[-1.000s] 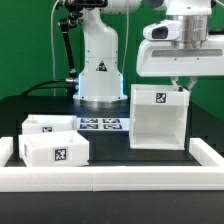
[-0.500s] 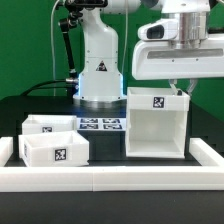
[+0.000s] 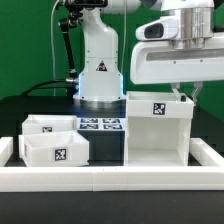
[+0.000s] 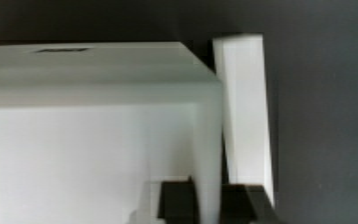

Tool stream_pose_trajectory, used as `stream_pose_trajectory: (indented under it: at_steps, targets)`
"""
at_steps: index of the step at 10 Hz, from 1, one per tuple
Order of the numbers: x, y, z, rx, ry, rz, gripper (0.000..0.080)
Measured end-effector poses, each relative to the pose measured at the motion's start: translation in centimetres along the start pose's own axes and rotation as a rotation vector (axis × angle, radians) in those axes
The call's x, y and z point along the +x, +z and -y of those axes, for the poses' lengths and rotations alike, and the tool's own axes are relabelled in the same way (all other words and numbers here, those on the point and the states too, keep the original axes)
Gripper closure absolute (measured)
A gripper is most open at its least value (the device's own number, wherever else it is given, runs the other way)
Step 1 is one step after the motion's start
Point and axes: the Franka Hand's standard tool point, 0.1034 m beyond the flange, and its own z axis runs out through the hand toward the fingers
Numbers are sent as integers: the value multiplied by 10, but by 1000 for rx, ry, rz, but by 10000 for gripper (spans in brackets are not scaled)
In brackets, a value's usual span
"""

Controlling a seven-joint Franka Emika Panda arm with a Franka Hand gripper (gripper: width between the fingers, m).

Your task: Assemble drawer

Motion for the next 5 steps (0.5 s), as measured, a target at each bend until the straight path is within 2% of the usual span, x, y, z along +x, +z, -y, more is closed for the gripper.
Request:
stream_pose_trajectory:
  at_steps: [1,5]
  targets:
    - [7,0,-2,1,6,-9,761]
    - [8,-1,-1,2,54,-12,761]
